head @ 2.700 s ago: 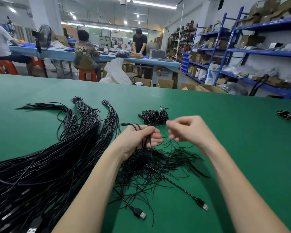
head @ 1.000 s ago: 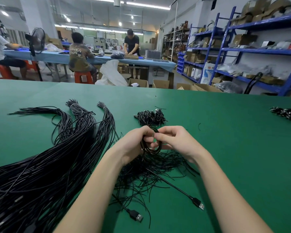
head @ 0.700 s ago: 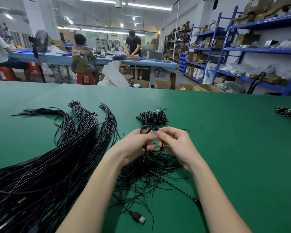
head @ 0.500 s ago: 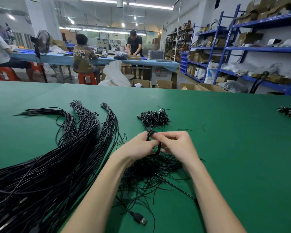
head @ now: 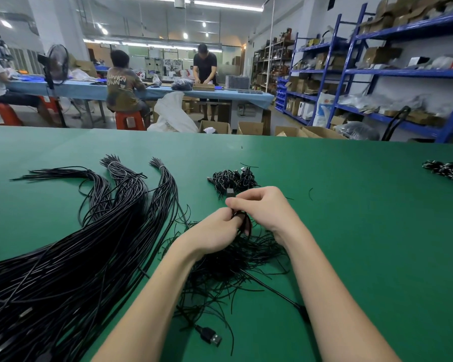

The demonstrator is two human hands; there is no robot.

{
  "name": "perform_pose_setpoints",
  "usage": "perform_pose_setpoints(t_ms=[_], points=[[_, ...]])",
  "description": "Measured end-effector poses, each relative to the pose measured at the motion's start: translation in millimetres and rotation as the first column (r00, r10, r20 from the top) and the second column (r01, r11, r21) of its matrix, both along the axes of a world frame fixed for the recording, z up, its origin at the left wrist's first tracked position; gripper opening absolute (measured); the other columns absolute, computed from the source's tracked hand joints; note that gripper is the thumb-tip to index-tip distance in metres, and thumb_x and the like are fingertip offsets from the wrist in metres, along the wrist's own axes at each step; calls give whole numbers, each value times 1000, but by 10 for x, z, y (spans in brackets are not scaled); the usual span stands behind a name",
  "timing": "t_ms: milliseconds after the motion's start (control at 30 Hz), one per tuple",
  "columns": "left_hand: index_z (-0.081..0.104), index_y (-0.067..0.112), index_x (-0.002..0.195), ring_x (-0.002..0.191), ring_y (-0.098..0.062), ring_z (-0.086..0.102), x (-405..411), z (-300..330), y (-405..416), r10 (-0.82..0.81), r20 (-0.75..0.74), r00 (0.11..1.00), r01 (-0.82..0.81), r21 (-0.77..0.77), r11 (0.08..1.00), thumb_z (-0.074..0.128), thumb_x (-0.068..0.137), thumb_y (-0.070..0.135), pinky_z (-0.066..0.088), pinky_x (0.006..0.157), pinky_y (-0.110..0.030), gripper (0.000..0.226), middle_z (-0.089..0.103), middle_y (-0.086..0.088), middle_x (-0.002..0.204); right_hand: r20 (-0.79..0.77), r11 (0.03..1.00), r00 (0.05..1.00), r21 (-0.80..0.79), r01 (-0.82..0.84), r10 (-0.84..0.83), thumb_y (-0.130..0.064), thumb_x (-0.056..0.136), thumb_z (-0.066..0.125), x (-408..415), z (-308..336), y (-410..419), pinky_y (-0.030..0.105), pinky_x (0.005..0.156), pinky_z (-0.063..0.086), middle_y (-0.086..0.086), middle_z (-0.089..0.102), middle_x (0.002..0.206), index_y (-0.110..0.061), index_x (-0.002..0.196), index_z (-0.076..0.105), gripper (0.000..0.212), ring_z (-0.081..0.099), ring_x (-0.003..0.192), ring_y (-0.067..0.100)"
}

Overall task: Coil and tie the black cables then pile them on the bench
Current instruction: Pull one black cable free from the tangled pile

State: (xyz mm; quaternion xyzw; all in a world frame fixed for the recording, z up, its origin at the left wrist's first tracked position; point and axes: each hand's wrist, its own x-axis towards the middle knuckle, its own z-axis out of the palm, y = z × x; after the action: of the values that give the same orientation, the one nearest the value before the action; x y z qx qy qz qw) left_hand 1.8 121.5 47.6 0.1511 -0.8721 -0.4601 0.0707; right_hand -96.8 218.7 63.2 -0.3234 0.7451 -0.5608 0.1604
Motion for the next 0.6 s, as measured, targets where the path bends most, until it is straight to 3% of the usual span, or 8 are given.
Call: perform_pose_setpoints(t_ms=[67,133,233,333,400,467,600], points=[[59,12,83,74,-18,42,16,14,6,-3,-27,1000,5,40,999,32,107,20,34,67,-31,37,52,-9,85,-11,1000,1000,-23,1,-1,-26,84,82,-3,-9,-11,10,45,39,-4,67,60,-14,80,75,15,53,49,14],[55,11,85,80,-22,55,23,6,-5,-17,-76,997,32,205,978,32,109,19,42,73,-29,34,59,-10,89,-38,999,999,-49,1,-3,-31,86,81,-8,-39,-18,10,47,43,-11,70,68,-16,89,73,18,57,51,13],[54,4,93,79,-23,71,32,-23,5,-17,-133,991,82,499,863,34,110,16,53,69,-25,30,58,-18,91,-129,996,992,-93,-1,-11,-31,87,81,-7,-77,-38,18,59,51,-11,71,83,-20,91,70,16,61,58,12],[58,-5,114,74,-25,69,43,-20,10,-3,-144,990,99,669,736,43,108,15,57,77,-37,26,64,-14,93,-221,988,975,-142,-54,21,-19,85,82,-24,-79,-61,19,75,52,-13,70,82,-25,84,67,16,64,77,6],[61,2,119,72,-23,69,63,8,4,1,-147,989,108,731,674,46,107,16,59,73,-36,23,72,-12,96,-180,985,983,-158,-72,43,-20,83,85,-38,-52,-45,18,68,51,-17,69,77,-28,82,68,18,63,74,3],[60,3,121,74,-23,67,81,34,-1,-2,-144,990,109,736,668,45,107,16,58,73,-36,24,72,-12,91,-88,980,993,-180,-89,74,-22,82,86,-51,-43,-23,22,51,49,-17,69,75,-28,82,69,18,62,65,7],[51,0,133,75,-27,65,94,39,4,-68,-150,986,162,809,565,43,107,16,61,80,-46,31,57,-9,80,0,969,986,-183,-165,168,-15,83,84,-54,-4,9,21,49,50,-12,70,73,-28,76,70,21,63,61,5]])
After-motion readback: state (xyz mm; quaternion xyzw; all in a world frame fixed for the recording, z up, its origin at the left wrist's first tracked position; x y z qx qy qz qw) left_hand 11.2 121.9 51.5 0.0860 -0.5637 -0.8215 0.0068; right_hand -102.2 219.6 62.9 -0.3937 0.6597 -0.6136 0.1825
